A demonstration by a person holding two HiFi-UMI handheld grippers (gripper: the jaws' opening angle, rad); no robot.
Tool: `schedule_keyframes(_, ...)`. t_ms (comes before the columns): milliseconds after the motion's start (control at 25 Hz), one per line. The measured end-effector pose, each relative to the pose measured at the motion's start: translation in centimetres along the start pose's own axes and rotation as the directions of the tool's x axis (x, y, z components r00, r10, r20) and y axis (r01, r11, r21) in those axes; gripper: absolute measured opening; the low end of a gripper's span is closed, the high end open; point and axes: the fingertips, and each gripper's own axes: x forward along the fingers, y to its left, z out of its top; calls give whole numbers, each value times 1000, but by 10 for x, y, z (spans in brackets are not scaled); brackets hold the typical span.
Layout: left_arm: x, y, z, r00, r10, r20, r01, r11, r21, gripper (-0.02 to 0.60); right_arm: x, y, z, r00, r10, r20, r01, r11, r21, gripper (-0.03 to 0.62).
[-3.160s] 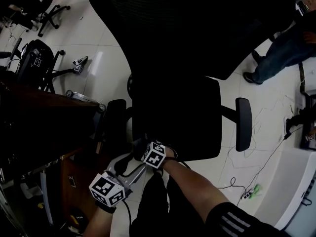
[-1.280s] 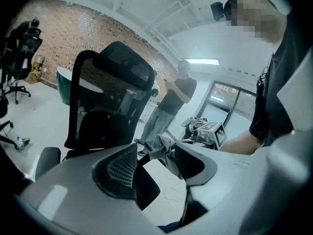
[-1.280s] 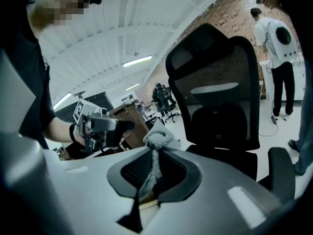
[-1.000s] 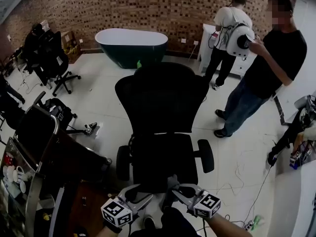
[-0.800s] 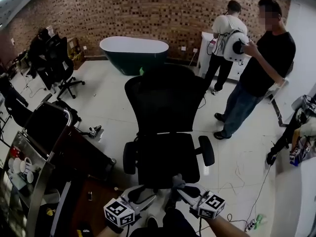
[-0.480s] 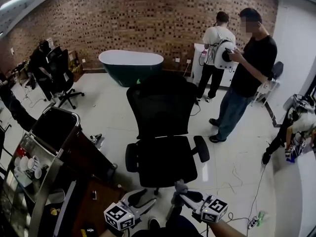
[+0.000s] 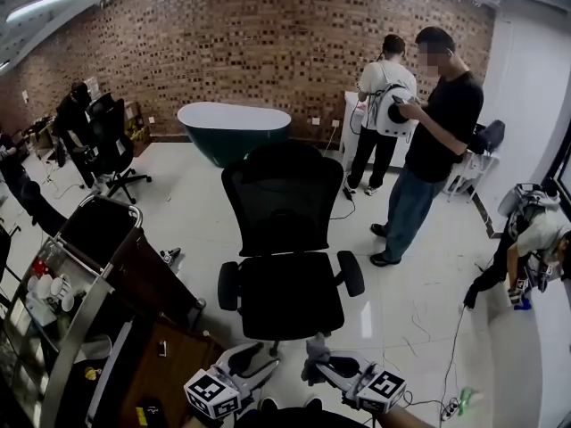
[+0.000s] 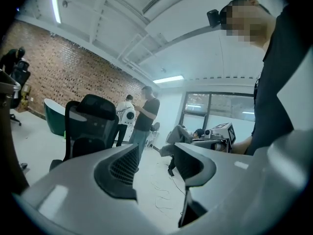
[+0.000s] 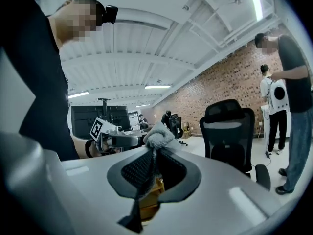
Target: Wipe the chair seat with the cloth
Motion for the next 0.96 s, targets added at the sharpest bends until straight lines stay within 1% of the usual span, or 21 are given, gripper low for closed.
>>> schedule_keyframes(80,6,-9,0,1000,-10,24,10,1000,-4,238,-7,-4,1,1000,11,-5,-11,1000,-12,38)
schedule_keyframes(200,10,-18,5,999,-22,46,23,999,-36,230,-13,-10,3,1000,19,-11,-19,1000,-17,38)
schedule_keyframes(400,13,-28,10,999,-34,34,35,998,-44,229,-16,-15,6,1000,23,1,-23,999,-30,38)
schedule_keyframes(480,15,-31,11,999,-38,22,38,999,-28,228,-18,-17,3,1000,24,-1,-24,999,-29,38)
schedule_keyframes(600,17,-31,1,999,-27,-23,28,999,42,205,-19,-17,-1,1000,21,-23,-22,999,-47,38)
schedule_keyframes(640,17,-30,-4,999,-22,-40,24,998,55,201,-19,-17,-2,999,20,-25,-21,999,-48,38)
schedule_keyframes(720,16,-28,-7,998,-19,-54,22,998,50,198,-20,-18,-3,1000,16,-24,-17,999,-48,38)
schedule_keyframes(840,14,-25,-4,999,-11,-48,13,999,36,199,-21,-18,0,1000,15,-13,-15,998,-57,38)
schedule_keyframes(960,13,-23,-1,999,-3,-41,5,999,38,228,-21,-17,4,1000,17,-6,-18,998,-65,38)
